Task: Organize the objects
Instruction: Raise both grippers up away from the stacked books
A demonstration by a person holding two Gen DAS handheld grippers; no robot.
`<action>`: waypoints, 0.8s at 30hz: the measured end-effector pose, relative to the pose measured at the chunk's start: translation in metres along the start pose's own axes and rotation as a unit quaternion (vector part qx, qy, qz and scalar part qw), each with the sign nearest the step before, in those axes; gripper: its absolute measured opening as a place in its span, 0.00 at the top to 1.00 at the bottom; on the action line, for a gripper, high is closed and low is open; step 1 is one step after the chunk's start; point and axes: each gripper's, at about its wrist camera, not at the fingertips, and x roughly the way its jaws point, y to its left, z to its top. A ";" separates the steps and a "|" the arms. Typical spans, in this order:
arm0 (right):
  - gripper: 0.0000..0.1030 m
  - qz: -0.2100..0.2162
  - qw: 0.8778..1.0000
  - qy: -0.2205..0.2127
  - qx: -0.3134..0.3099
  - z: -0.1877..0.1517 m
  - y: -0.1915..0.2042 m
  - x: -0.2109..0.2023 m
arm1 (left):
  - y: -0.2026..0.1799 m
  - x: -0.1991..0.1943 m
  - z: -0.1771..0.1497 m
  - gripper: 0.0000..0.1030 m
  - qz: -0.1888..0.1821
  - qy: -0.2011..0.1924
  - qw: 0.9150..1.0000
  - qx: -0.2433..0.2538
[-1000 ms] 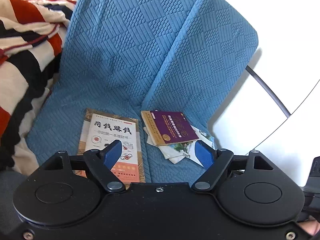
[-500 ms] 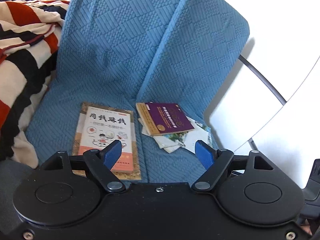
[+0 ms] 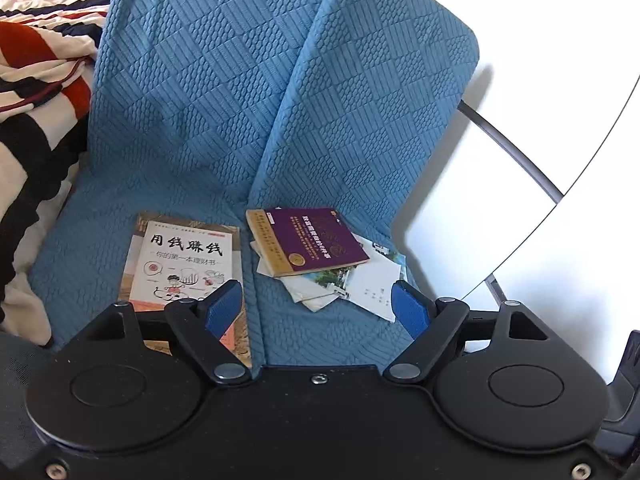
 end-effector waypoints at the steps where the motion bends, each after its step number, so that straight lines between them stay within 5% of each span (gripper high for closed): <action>1: 0.68 -0.002 1.000 -0.001 0.002 0.000 -0.002 -0.001 | -0.002 0.001 0.000 0.21 -0.002 0.002 1.000 -0.002; 10: 0.68 -0.022 1.000 -0.006 0.016 0.008 -0.015 -0.008 | -0.012 0.000 0.012 0.05 -0.023 -0.001 1.000 -0.002; 17: 0.68 -0.034 0.999 0.005 0.006 0.020 -0.009 -0.004 | -0.004 0.003 0.025 0.03 -0.059 -0.034 0.998 0.005; 24: 0.66 -0.039 0.999 0.007 0.022 0.018 -0.006 0.006 | -0.005 0.030 0.027 0.03 -0.061 -0.019 0.997 0.044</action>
